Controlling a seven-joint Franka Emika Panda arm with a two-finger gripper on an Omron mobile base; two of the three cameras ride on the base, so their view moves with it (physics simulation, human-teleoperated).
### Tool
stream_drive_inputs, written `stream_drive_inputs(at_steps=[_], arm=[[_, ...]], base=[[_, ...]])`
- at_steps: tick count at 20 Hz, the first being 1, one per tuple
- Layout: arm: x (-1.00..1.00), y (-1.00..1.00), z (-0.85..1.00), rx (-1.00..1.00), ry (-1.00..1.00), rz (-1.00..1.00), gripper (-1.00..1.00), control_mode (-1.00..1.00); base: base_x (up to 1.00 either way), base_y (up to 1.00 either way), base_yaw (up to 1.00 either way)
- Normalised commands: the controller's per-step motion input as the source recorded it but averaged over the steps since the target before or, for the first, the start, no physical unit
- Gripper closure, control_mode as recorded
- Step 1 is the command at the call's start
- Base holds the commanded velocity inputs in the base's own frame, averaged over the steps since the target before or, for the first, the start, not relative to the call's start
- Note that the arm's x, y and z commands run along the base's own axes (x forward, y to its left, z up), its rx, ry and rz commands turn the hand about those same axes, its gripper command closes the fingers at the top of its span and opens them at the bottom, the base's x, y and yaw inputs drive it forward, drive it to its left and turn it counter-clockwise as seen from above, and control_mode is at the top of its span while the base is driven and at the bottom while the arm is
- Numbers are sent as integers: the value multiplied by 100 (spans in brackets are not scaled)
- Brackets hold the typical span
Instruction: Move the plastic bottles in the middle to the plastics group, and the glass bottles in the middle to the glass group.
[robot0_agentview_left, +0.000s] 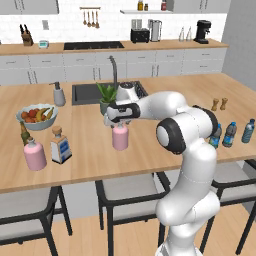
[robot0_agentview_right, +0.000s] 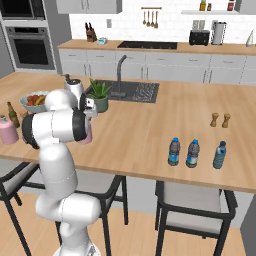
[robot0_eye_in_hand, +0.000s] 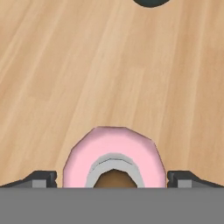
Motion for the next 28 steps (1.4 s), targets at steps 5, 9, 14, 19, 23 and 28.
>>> stream_drive_inputs(at_steps=[5,9,14,19,23,28], arm=[[0,0,0,0,-2,0,-100,-100],[0,0,-1,0,-5,0,-100,-100],[0,0,-1,0,0,0,-100,-100],[0,0,-3,0,0,0,100,-100],[0,0,0,0,0,0,100,-100],[0,4,5,0,0,2,100,-100]], base=[[0,0,0],[0,0,0],[0,0,0],[0,0,0],[0,0,0],[0,0,0]])
